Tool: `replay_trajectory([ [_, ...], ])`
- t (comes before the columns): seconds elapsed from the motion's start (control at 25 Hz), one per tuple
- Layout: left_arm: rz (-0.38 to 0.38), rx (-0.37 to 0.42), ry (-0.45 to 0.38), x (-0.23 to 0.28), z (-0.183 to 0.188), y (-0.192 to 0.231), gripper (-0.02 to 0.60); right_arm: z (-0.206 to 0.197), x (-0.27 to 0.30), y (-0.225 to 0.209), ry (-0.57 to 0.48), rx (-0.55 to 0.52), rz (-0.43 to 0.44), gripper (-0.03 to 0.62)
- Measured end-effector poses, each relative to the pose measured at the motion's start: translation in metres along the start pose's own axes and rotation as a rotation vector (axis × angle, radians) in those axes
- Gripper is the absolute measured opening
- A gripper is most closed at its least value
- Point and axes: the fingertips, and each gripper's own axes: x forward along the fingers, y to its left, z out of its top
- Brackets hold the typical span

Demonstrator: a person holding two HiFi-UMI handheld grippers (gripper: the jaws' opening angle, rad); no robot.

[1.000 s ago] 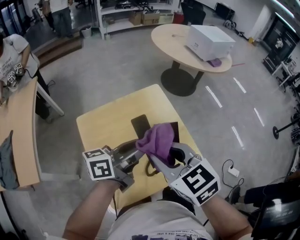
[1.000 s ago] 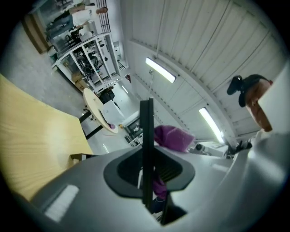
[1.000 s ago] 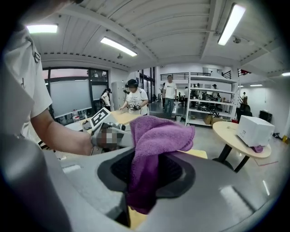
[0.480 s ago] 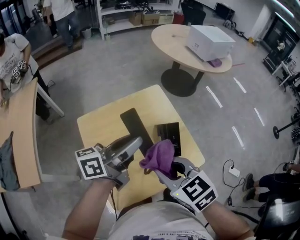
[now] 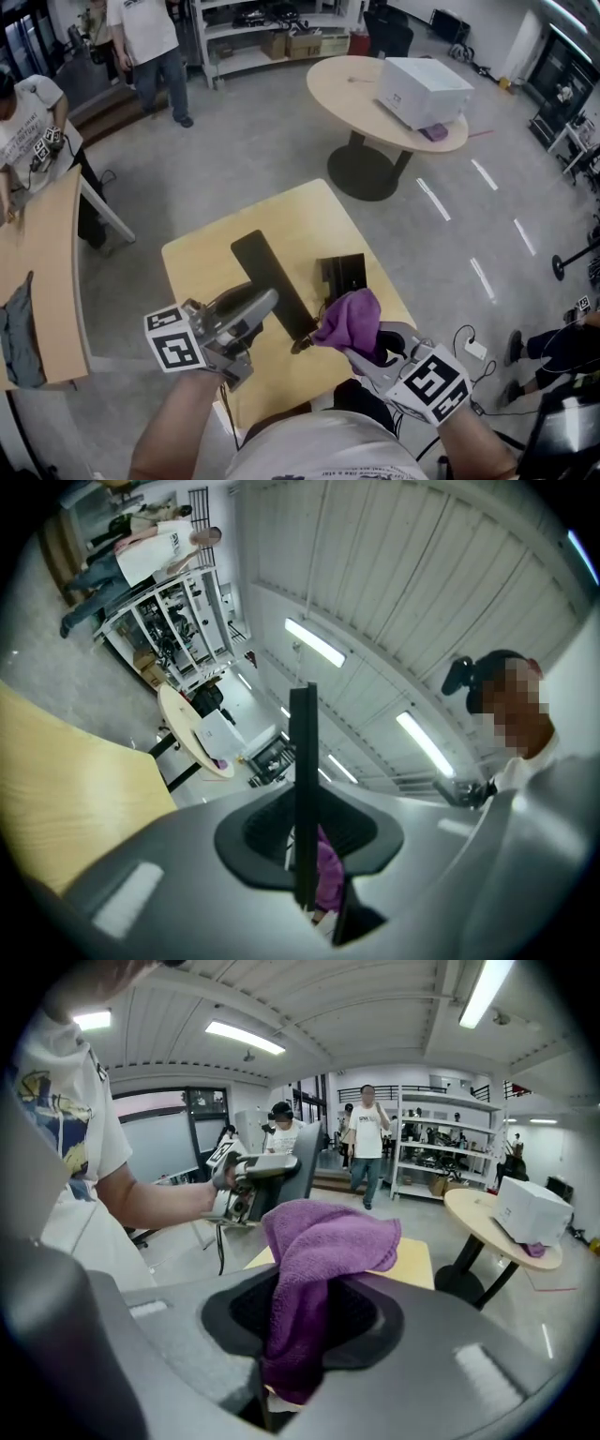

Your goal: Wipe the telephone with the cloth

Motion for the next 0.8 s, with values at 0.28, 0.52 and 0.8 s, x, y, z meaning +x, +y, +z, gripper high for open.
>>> replay_trajectory([
  [0.28,-0.040,0.009,0.063,-0.001,-0.021,-0.012,0.086,0.074,-0.019,-0.044,-0.203,0.028,-0.092,0.114],
  [0.52,-0.077,-0.008,0.115,0.011,-0.047,-0.024,0.086,0.118,-0.010,-0.041,-0.312,0.038,-0.059,0.114],
  [0.8,-0.087,-0.003,0.117,0.011,-0.051,-0.025,0.086,0.093,0.009,-0.020,-0.273,0.063,0.006,0.114],
])
